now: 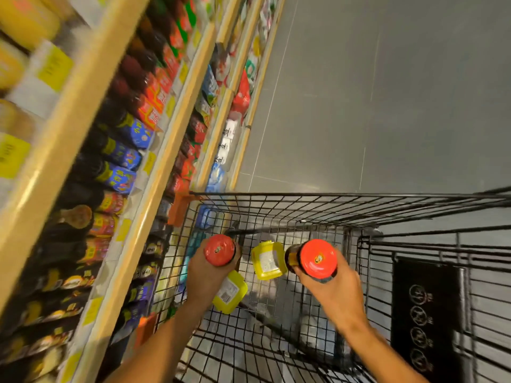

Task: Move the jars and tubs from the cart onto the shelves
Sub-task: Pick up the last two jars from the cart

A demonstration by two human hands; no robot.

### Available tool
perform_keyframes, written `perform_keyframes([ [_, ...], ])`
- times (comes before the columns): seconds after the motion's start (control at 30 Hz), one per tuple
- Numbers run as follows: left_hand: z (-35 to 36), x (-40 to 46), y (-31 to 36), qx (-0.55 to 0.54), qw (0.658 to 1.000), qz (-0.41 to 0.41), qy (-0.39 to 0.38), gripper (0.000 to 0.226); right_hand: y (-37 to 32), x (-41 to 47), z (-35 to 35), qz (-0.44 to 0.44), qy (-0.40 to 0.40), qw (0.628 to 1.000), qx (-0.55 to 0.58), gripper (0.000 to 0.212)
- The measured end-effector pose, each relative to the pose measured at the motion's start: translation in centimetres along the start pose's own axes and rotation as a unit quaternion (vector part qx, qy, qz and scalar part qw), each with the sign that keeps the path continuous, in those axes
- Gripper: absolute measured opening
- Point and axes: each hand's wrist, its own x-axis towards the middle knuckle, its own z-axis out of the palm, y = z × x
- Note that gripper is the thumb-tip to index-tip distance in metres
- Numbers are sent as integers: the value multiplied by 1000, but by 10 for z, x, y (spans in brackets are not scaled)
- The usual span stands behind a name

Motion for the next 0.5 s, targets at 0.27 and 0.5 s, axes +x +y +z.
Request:
perform_keyframes([
  [0.27, -94, -83, 120, -49, 997, 64, 17, 70, -115, -35, -67, -81, -32, 995, 50, 66],
  [0.5, -166, -183, 184, -113, 979, 110, 133, 71, -187, -87, -111, -172, -55, 981, 69, 64],
])
